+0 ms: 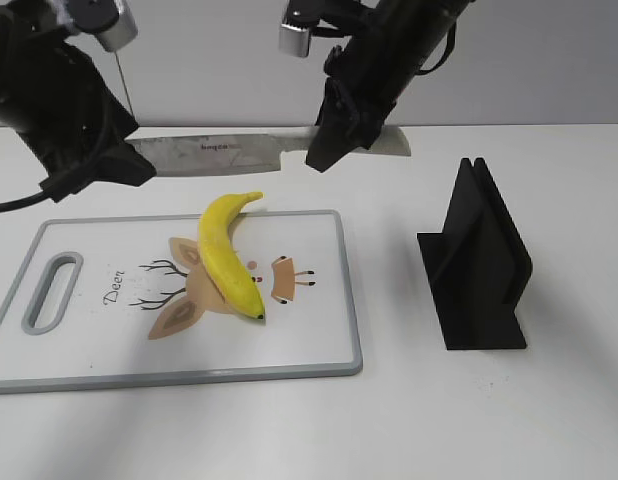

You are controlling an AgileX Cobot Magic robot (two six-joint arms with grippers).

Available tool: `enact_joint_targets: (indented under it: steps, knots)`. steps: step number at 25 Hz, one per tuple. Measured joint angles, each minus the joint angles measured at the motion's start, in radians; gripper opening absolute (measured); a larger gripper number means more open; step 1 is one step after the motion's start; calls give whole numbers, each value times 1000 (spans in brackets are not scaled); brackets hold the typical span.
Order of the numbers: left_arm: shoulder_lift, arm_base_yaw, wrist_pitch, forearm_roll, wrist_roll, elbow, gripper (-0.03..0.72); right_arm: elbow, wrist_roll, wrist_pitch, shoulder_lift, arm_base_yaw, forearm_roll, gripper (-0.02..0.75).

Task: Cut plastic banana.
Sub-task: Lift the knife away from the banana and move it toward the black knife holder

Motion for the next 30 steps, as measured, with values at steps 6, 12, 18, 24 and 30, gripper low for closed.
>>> enact_joint_targets:
  steps: [6, 12, 18, 24, 30]
  knots:
    - [-92, 30, -32, 53, -213, 0, 583, 33, 82, 1, -96, 0, -20, 179]
    - [-205, 117, -16, 76, -462, 0, 583, 75, 271, 4, -217, 0, -56, 179]
    - [-317, 149, 59, 246, -749, 0, 583, 79, 577, 7, -312, 0, -119, 179]
    - [-437, 149, 172, 463, -964, 0, 546, 91, 843, 8, -398, 0, -168, 179]
    - [-555, 150, 326, 575, -1082, 19, 535, 182, 996, 0, -523, 0, -220, 179]
